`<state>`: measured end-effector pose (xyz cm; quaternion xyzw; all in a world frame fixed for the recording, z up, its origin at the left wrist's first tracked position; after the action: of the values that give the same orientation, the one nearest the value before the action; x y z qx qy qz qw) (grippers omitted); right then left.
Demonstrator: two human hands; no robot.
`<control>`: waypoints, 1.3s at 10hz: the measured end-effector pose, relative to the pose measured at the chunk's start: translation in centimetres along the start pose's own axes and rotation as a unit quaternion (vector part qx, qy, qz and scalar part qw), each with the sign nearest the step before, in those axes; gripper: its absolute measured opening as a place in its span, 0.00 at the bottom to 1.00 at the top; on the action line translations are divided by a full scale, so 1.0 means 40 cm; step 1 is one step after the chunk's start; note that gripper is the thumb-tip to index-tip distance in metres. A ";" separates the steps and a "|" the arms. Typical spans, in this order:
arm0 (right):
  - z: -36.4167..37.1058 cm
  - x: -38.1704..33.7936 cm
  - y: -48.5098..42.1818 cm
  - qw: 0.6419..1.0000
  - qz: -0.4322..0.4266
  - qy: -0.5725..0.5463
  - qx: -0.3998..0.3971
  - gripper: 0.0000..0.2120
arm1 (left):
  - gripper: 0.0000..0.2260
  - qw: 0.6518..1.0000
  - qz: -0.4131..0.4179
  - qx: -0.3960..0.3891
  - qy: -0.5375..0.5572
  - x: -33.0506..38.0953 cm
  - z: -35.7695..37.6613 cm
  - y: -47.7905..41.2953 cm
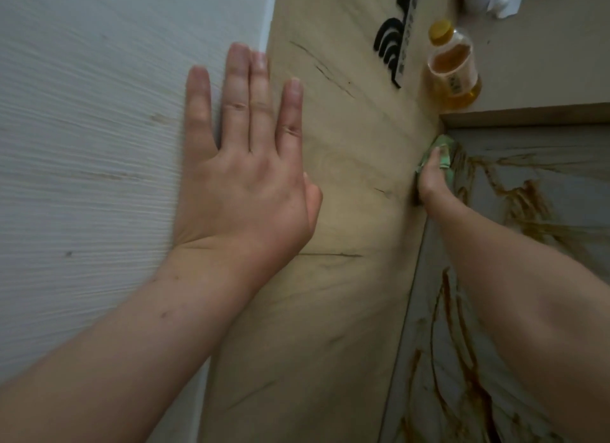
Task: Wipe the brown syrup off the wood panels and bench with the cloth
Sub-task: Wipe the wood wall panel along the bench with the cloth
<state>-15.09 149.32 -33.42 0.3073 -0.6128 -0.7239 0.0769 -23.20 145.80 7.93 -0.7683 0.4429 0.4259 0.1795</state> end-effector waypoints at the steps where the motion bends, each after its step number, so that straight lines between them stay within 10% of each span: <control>1: -0.015 0.119 0.090 1.000 0.009 -0.009 0.026 0.42 | 0.34 1.000 -0.002 0.000 -0.004 -0.003 -0.004 0.001; 3: -0.040 0.183 0.258 0.996 0.081 -0.033 -0.021 0.45 | 0.34 1.000 0.000 -0.009 -0.019 -0.004 -0.012 0.002; 5: -0.020 -0.065 0.536 0.962 -0.245 -0.069 -0.099 0.44 | 0.36 1.000 -0.005 -0.011 -0.028 -0.005 -0.010 0.003; 6: -0.033 -0.036 0.679 0.899 -0.406 -0.064 -0.149 0.20 | 0.37 1.000 -0.007 -0.008 -0.025 0.000 -0.013 0.001; 7: -0.015 -0.005 0.632 0.908 -0.398 -0.067 -0.117 0.22 | 0.37 1.000 -0.006 -0.006 -0.030 0.000 -0.010 0.004; 8: -0.007 0.014 0.418 0.983 -0.174 -0.028 -0.040 0.33 | 0.36 1.000 -0.001 0.002 -0.025 -0.001 -0.003 0.006; 10: -0.049 0.163 0.352 0.999 0.047 0.015 -0.015 0.37 | 0.36 1.000 0.001 -0.004 -0.026 -0.002 -0.003 0.006; 11: -0.042 0.190 0.469 0.998 -0.006 0.031 -0.048 0.36 | 0.36 1.000 -0.004 -0.004 -0.022 0.000 -0.007 0.003; 13: 0.006 -0.128 0.644 0.880 -0.462 0.001 -0.111 0.23 | 0.36 1.000 -0.005 -0.009 -0.017 0.003 -0.016 0.000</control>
<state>-17.96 145.94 -7.53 0.5462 -0.3163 -0.7402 -0.2319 -22.85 145.29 8.20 -0.7645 0.4322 0.4423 0.1822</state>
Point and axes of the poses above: each hand's wrist, its own y-axis away from the middle knuckle, its own z-axis out of the palm, x = y × z, the point moved 2 cm from there along -y, towards the middle knuckle, and after that the axes turned 7 degrees about x, right-handed, at the moved point
